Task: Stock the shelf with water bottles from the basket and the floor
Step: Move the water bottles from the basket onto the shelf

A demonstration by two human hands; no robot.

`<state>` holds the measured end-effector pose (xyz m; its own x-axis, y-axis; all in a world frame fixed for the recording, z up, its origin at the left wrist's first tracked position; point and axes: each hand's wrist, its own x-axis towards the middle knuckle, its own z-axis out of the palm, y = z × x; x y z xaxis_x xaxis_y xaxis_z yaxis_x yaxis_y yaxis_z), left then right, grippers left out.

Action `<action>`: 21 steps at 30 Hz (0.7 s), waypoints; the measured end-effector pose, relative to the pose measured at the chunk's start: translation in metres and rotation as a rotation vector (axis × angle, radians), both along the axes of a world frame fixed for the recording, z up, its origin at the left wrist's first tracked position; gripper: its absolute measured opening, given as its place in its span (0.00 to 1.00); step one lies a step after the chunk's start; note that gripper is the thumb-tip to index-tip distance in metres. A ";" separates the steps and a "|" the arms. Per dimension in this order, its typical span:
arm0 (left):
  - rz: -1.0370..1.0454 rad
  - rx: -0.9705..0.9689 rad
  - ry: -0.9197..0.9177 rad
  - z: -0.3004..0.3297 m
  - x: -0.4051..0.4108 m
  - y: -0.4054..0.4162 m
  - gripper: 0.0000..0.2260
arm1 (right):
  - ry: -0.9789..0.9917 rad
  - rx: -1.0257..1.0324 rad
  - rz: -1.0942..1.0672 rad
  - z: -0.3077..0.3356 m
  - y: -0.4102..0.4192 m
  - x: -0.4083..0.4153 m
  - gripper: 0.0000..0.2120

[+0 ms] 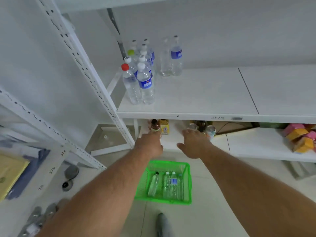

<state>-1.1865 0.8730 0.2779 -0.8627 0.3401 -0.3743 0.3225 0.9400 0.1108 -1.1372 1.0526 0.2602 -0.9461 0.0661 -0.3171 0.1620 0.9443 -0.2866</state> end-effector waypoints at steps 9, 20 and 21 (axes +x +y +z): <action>0.028 -0.009 -0.125 -0.062 0.026 -0.060 0.32 | -0.149 -0.042 -0.071 -0.065 -0.038 0.046 0.32; 0.158 0.039 -0.358 -0.188 0.000 -0.144 0.34 | -0.379 -0.087 -0.196 -0.172 -0.113 0.054 0.34; 0.169 0.038 -0.377 -0.200 -0.003 -0.145 0.34 | -0.397 -0.100 -0.203 -0.183 -0.116 0.052 0.33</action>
<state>-1.1897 0.7276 0.0780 -0.7122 0.2247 -0.6650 0.0937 0.9693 0.2271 -1.0850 0.9370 0.0768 -0.7209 0.1885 -0.6669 0.4569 0.8529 -0.2527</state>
